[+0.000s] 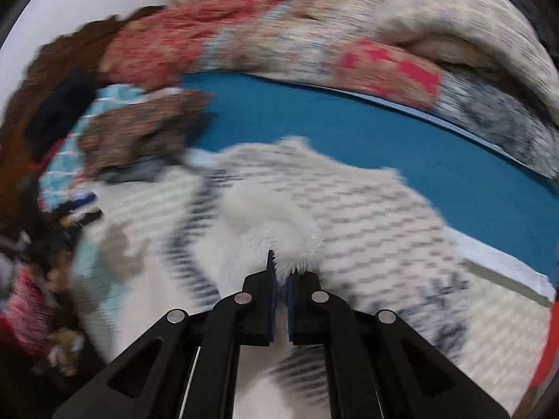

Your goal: Fold large clothes

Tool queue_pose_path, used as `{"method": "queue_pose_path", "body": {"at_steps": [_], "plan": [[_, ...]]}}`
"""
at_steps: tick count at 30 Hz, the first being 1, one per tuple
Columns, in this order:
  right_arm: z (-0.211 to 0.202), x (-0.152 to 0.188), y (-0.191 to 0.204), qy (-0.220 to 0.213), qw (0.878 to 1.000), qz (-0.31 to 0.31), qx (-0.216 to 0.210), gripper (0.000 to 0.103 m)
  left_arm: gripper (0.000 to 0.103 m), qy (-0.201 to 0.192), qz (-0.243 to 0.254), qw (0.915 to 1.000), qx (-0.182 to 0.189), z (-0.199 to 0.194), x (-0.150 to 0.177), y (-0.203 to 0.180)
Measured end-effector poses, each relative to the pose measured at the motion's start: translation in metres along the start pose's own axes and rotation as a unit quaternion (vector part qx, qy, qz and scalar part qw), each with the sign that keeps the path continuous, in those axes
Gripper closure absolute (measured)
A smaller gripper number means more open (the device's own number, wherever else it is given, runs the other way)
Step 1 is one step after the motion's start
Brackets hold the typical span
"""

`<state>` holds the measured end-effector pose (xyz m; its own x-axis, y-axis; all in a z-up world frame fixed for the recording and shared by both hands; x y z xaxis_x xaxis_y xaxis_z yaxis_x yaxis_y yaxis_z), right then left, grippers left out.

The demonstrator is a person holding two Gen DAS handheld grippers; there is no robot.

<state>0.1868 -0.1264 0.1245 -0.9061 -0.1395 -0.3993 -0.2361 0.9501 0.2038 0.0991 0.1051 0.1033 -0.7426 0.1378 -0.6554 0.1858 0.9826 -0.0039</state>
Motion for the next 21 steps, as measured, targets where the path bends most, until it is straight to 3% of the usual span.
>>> {"method": "queue_pose_path", "body": {"at_steps": [4,8,10,12,13,14,18,19,21], "plan": [[0.052,-0.004,-0.067,-0.017,0.997,0.071,0.025,0.023,0.025,0.041,0.011,0.9991,0.005,0.089,-0.047,-0.019],[0.079,0.006,-0.102,-0.005,0.984,0.170,-0.045,0.024,0.025,0.079,-0.010,0.9958,0.045,0.150,-0.065,-0.036],[0.078,0.011,-0.112,-0.014,0.981,0.188,-0.057,0.024,0.025,0.094,-0.016,0.9942,0.050,0.171,-0.065,-0.039],[0.062,0.013,-0.118,-0.045,0.976,0.200,-0.080,0.024,0.038,0.100,-0.011,0.9944,0.034,0.184,-0.064,-0.040],[0.054,0.015,-0.119,-0.055,0.973,0.205,-0.092,0.025,0.067,0.099,-0.011,0.9941,0.041,0.187,-0.066,-0.042],[0.043,0.018,-0.122,-0.067,0.970,0.209,-0.105,0.026,0.083,0.097,-0.012,0.9938,0.052,0.187,-0.067,-0.042],[0.027,0.038,-0.122,-0.075,0.973,0.195,-0.099,0.042,0.090,0.033,0.009,0.9992,0.021,0.156,-0.086,-0.033],[0.027,0.043,-0.123,-0.069,0.972,0.197,-0.104,0.044,0.090,0.020,0.011,0.9991,0.036,0.145,-0.092,-0.028],[0.033,0.052,-0.121,-0.051,0.972,0.201,-0.112,0.052,0.090,0.009,-0.004,0.9995,0.031,0.135,-0.100,-0.016]]}}
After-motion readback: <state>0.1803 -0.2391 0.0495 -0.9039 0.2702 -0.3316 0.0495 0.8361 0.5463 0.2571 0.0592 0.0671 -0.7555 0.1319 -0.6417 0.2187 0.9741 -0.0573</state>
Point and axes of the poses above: each gripper's, at about its wrist camera, not at the fingertips, and z roughly the way its jaws point, y to its left, x to its underside, the point moved 5 cm from there along z, roughly the way its jaws point, and after that the axes turned 15 degrees about z, right-handed, at the moved point
